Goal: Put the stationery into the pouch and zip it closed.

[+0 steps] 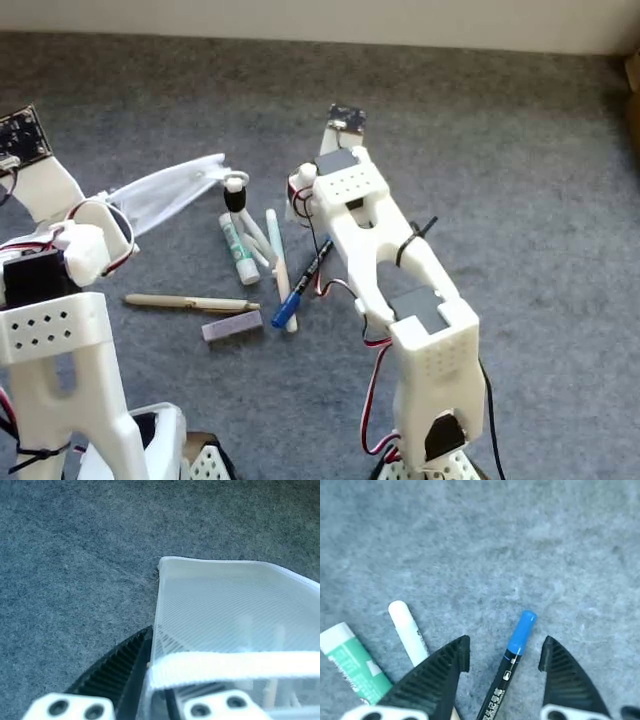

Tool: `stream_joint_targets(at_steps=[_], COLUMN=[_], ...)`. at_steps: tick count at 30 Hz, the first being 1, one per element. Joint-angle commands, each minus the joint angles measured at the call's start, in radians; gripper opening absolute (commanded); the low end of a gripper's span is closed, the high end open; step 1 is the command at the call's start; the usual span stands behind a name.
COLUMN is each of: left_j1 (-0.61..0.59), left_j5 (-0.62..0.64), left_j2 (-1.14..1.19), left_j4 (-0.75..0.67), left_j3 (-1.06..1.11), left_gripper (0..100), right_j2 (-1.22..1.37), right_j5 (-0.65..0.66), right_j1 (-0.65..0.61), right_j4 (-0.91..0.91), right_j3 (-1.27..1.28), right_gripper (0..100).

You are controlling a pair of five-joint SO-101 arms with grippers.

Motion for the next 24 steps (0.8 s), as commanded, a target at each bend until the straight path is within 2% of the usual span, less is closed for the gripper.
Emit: stream_joint_targets(at_steps=[1,14,19,24], left_j1=[-0.015,-0.015,-0.015,-0.015], left_j5=[0.012,0.012,0.011,0.011], left_j2=[0.015,0.015,0.015,0.015], left_j4=[-0.028,-0.025,-0.021,-0.02], left_j3=[0.015,0.015,0.016,0.016], left_gripper=[1,1,1,1], right_j2=[0.005,0.064,0.064,0.064], right_j5=[-0.006,-0.009,-0.009,-0.009], right_j1=[-0.007,0.001,0.022,0.025], right_j4=[-0.013,0.044,0.038,0.038], right_j3=[-0.045,-0.05,-0.051,-0.047], right_gripper=[21.1,20.8,13.0,12.3])
